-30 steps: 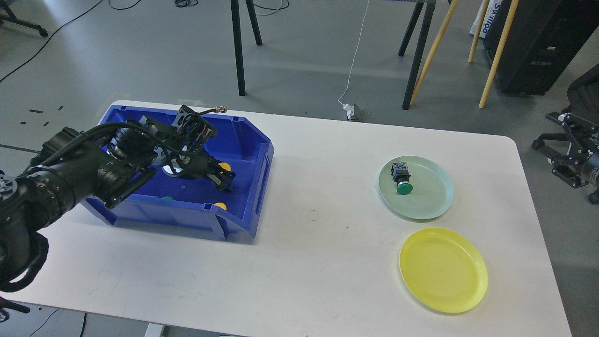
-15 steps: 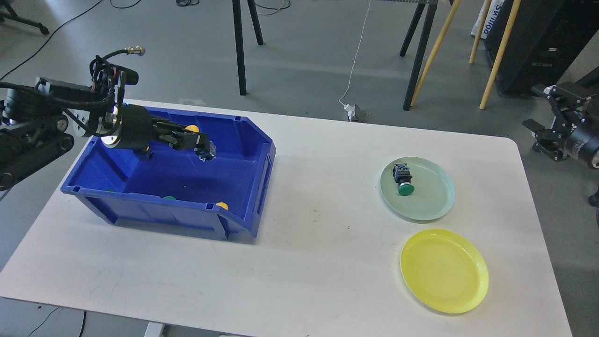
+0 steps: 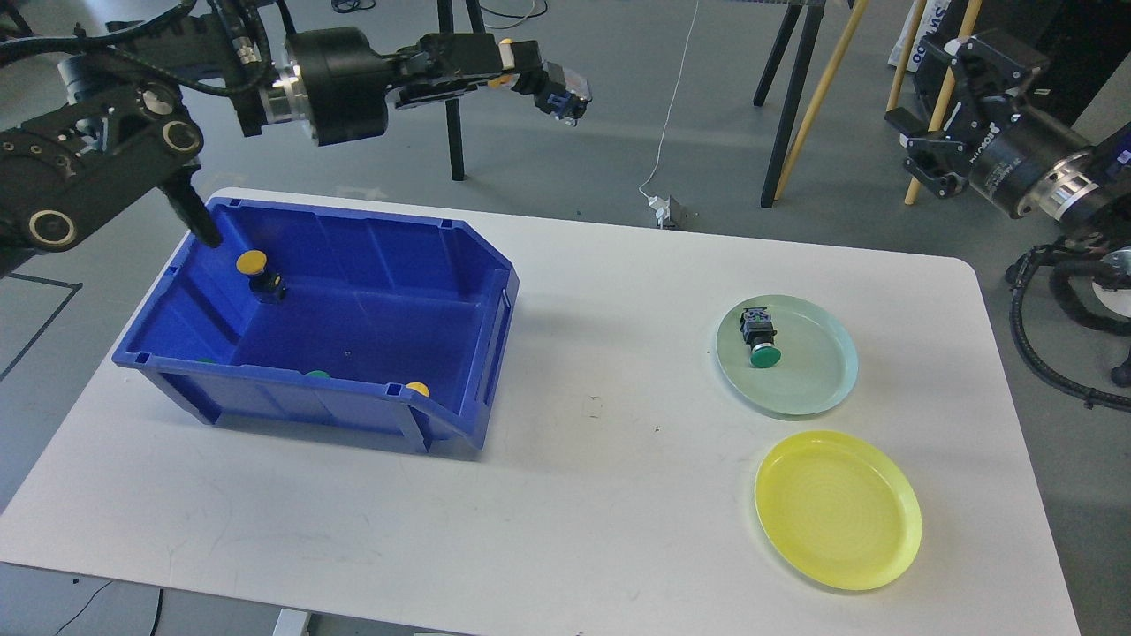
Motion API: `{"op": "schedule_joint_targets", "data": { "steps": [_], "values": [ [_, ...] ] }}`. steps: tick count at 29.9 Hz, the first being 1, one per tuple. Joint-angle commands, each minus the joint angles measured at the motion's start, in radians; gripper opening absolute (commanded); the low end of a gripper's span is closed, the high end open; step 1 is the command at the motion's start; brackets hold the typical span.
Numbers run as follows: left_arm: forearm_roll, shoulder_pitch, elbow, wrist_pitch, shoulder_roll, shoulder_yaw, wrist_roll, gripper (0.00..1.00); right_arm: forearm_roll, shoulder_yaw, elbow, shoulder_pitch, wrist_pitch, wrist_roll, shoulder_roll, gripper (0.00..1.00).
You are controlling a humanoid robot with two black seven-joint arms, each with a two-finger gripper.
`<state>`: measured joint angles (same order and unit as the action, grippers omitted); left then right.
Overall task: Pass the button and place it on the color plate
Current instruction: 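Bring the right gripper to the left gripper and grasp the yellow-topped button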
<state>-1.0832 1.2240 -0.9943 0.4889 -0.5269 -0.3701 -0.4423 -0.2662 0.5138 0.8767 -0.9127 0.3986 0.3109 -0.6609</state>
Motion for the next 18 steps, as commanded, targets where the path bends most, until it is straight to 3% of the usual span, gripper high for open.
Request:
{"op": "schedule_joint_targets", "data": {
  "steps": [1,8,18],
  "values": [
    [0.118,0.025,0.106,0.000,0.115,-0.032,0.014,0.21,0.053,0.041,0.089,0.000,-0.012,-0.044,0.040,0.84],
    [0.151,0.075,0.316,0.000,0.281,-0.030,0.008,0.21,0.097,0.042,0.226,-0.021,-0.063,-0.075,0.079,0.84],
    [0.143,0.072,0.324,0.000,0.306,-0.020,-0.010,0.21,0.163,0.040,0.255,-0.067,-0.069,-0.081,0.099,0.85]
  ]
}}
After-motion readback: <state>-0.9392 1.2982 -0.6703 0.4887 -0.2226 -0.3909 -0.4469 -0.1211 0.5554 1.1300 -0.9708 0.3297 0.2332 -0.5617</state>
